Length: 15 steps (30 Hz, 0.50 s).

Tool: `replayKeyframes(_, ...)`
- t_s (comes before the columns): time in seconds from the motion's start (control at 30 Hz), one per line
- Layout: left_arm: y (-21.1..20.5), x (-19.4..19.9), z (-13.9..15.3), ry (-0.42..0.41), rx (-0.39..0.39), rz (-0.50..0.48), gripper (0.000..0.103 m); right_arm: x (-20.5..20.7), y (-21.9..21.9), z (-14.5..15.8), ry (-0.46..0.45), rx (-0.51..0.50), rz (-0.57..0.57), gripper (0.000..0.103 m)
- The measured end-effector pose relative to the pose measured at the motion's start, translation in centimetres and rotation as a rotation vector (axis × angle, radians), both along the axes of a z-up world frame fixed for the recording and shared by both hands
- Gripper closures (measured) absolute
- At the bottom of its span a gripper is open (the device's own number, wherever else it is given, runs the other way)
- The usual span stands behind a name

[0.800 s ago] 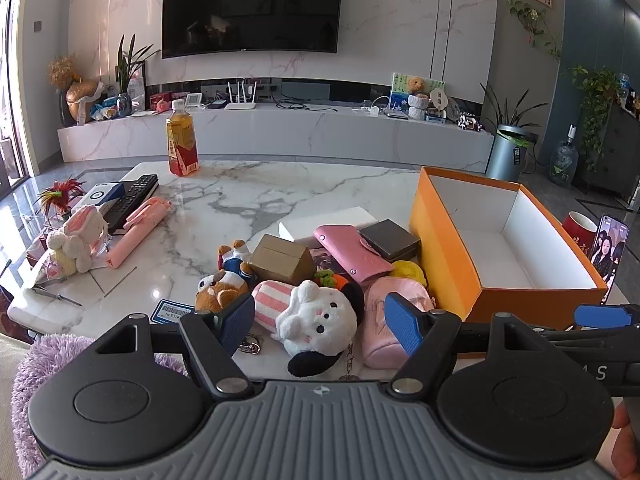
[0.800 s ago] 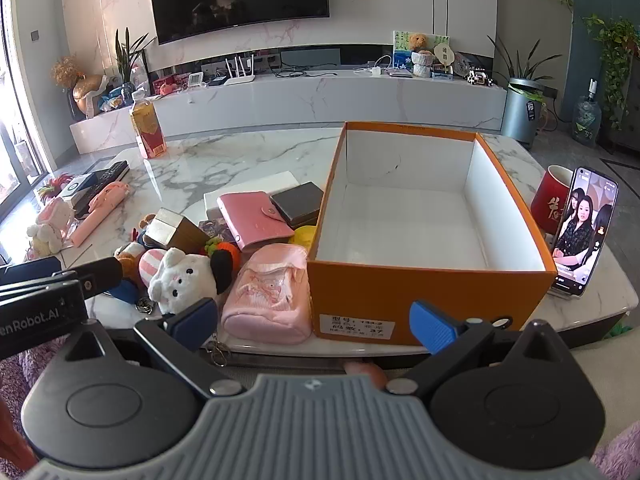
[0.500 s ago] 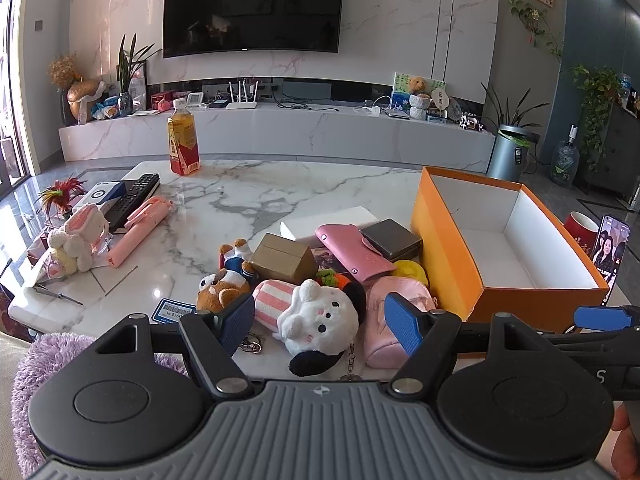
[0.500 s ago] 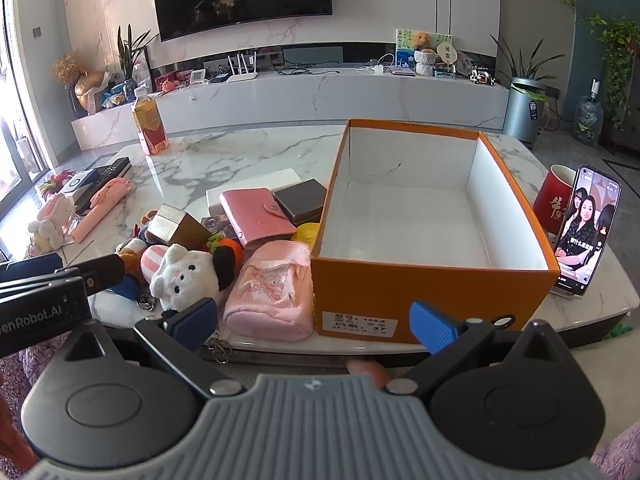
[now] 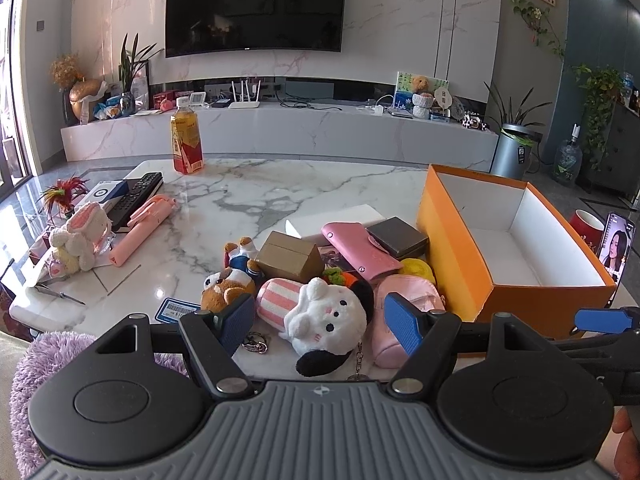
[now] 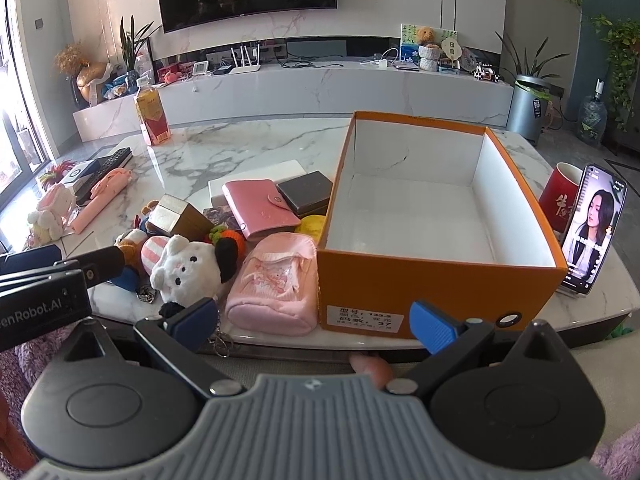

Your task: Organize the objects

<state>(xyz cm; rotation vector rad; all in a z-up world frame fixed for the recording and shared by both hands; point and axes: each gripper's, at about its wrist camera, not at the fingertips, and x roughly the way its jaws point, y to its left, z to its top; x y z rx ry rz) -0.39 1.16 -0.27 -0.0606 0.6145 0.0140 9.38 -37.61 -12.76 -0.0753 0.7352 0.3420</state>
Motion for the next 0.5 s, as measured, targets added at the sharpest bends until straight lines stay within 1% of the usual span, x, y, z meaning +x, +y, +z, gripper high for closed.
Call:
replayKeyframes(0.17, 0.4, 0.6, -0.4, 0.024, -0.011, -0.005, 0.018, 0.4, 0.6, -0.4, 0.007, -0.012, 0.012, 0.001)
replayKeyframes(0.27, 0.7, 1.0, -0.5, 0.041, -0.02, -0.015, 0.022, 0.6, 1.0, -0.4, 0.0, -0.011, 0.028, 0.002)
replayKeyframes(0.3, 0.9, 1.2, -0.5, 0.046, -0.026, -0.018, 0.023, 0.7, 1.1, -0.4, -0.005, -0.009, 0.034, 0.004)
replayKeyframes(0.47, 2.0, 2.2, -0.5, 0.059, -0.046, -0.04, 0.031, 1.5, 2.3, -0.2, -0.02, 0.011, 0.112, 0.024)
replayKeyframes(0.5, 2.2, 2.4, -0.6, 0.06, -0.046, -0.05, 0.035, 1.7, 2.6, -0.1, -0.023, 0.02, 0.135, 0.031)
